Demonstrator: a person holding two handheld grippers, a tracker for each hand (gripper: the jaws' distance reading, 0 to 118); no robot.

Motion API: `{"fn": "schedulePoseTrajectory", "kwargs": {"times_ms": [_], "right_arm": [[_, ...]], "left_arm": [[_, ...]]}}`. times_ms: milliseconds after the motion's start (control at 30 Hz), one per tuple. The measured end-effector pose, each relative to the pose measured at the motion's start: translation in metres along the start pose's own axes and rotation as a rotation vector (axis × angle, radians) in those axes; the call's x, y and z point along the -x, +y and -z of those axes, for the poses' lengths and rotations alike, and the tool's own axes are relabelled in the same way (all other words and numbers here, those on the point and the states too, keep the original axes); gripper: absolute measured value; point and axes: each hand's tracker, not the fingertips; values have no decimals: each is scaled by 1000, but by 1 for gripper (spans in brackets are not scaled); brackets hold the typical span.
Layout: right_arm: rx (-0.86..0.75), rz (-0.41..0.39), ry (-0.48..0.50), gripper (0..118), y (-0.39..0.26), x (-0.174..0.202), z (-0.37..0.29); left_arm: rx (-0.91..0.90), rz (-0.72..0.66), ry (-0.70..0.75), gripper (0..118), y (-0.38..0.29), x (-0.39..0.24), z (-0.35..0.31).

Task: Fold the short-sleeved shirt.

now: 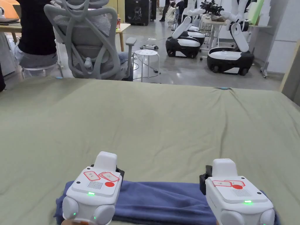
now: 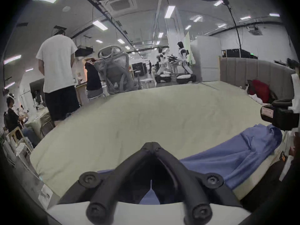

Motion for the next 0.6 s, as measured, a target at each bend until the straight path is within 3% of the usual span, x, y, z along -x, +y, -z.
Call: {"fn": "schedulePoseTrajectory", "kwargs": {"times_ms": [167,233,300,400,500,600], "right_arm": [[6,-27,22,0,-5,17,1],[20,-37,37,0,-7,27,5],[36,-35,53,0,-7,39,11],[44,-57,73,0,-7,60,19],[50,-65,94,0,-4,76,23],[51,-72,108,0,-3,83,25]], "left_arm": [[70,-266,61,1,-34,100,-13],[146,-437,15,55,-53,142,-9],[263,-498,-86,115,-67,164,-4],[234,-685,-150,118,-89,178,5],[310,-1033,-294,115,-117,187,33],[309,-1219,-541,113,-140,170,62]]}}
